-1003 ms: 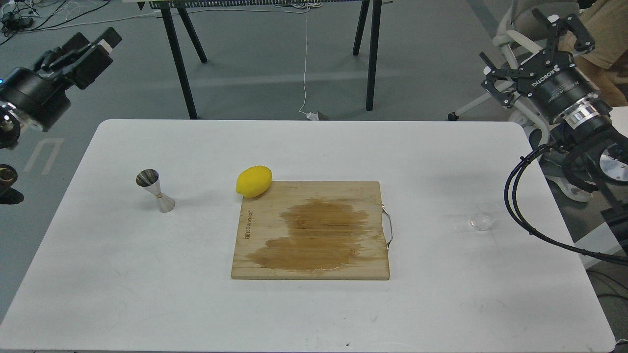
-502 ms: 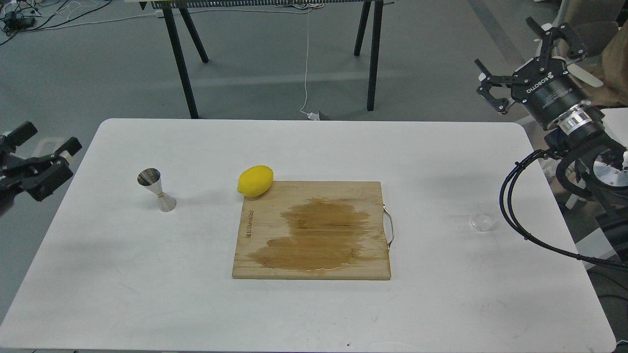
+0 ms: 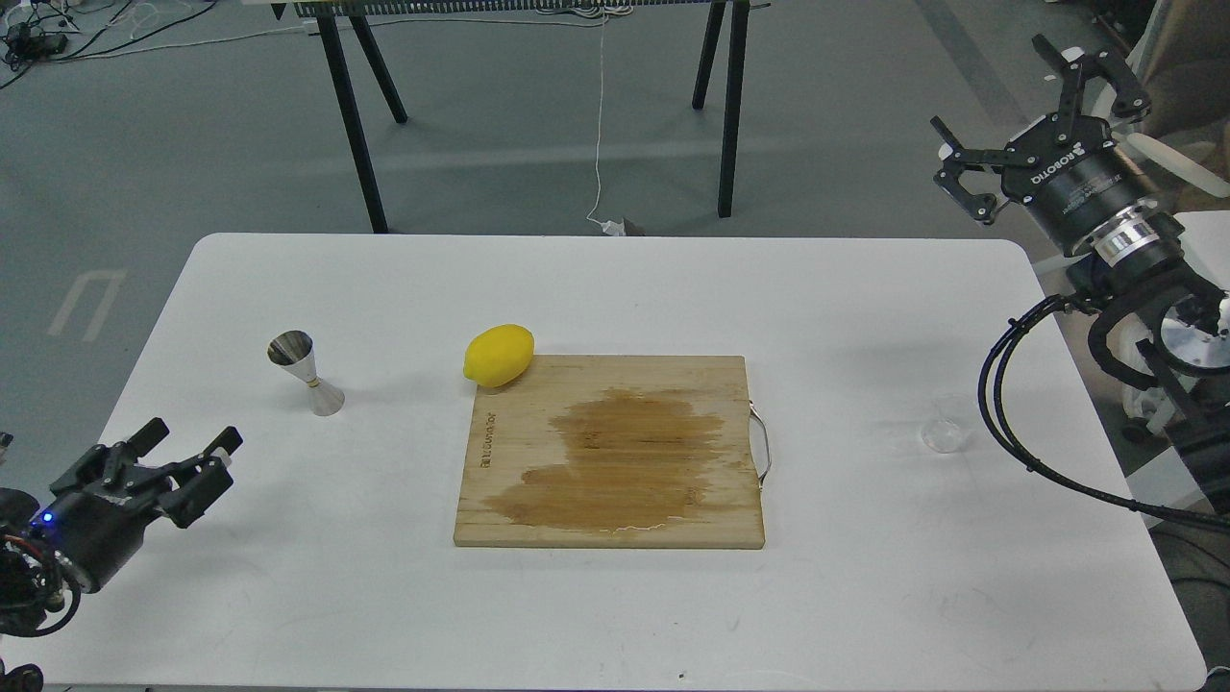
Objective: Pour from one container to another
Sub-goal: 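Lower the left gripper toward the steel jigger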
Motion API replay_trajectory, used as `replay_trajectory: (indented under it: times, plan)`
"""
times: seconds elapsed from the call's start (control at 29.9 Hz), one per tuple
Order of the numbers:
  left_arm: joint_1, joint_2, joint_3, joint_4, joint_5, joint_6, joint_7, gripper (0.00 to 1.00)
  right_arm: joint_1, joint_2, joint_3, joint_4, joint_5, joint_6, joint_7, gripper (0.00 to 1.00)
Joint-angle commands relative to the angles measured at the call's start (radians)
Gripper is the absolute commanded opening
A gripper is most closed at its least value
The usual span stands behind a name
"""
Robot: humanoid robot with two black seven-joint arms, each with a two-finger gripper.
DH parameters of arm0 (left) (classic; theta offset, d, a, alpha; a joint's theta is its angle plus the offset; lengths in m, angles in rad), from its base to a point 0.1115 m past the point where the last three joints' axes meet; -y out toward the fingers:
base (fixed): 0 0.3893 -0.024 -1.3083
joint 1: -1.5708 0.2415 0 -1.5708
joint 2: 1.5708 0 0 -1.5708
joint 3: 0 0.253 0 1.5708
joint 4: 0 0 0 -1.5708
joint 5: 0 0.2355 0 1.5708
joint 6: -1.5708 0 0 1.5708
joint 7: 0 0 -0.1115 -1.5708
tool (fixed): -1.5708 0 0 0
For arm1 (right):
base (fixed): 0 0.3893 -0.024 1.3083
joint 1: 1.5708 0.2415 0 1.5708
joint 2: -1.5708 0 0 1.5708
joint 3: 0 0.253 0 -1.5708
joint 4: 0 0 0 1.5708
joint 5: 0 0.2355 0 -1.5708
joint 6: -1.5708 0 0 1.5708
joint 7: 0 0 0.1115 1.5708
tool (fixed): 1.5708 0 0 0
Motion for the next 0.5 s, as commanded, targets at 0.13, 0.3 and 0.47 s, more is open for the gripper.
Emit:
replay_trajectory:
  times: [0.13,0.3,0.47]
  plan:
    - [-0.088,-0.134,0.054,0.143,0.027,0.0,0.0,0.99,-0.011,-0.003,0.008,0.001,0.001,0.0,0.0,1.0]
    - [-0.121,-0.168,0.07,0.185,0.024,0.0,0.0,0.99,-0.011,-0.003,0.009,0.003,0.001,0.0,0.0,1.0]
    - [-0.154,-0.218,0.071,0.237,0.021,0.0,0.0,0.99,-0.011,-0.005,0.011,0.003,0.001,0.0,0.0,1.0]
